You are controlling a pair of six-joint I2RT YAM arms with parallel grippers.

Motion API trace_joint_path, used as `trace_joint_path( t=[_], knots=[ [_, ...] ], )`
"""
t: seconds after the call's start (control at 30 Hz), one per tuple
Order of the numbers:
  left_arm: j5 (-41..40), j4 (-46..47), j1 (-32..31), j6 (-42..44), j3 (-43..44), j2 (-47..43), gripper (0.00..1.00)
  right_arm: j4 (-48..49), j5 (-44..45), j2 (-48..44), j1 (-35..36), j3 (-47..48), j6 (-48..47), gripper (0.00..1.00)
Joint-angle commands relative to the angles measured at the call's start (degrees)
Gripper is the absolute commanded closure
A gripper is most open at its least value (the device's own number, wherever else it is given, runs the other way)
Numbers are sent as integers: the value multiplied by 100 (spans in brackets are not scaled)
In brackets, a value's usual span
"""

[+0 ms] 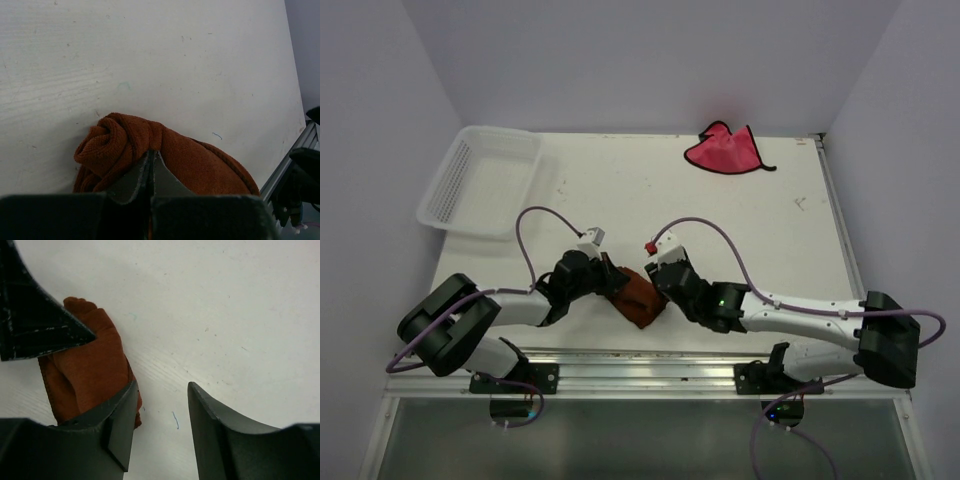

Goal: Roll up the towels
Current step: Roll the towel

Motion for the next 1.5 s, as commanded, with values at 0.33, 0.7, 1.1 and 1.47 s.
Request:
trace_joint_path(
  t=[0.33, 0.7, 1.1, 1.47],
  knots=[
    [-204, -659, -35, 26, -321, 84, 100, 682, -3875, 983, -1369, 136, 916, 42],
    [-221, -721, -52, -36, -303, -144, 100, 919, -4279, 1608, -1369, -128, 899, 36],
    [-467, -993, -43, -36, -207, -373, 100, 1122, -4614, 1705, -1369, -357, 785, 63],
    [-1020, -1862, -35, 105, 311, -1014, 100, 296, -2981, 1318, -948, 109, 101, 87]
  ],
)
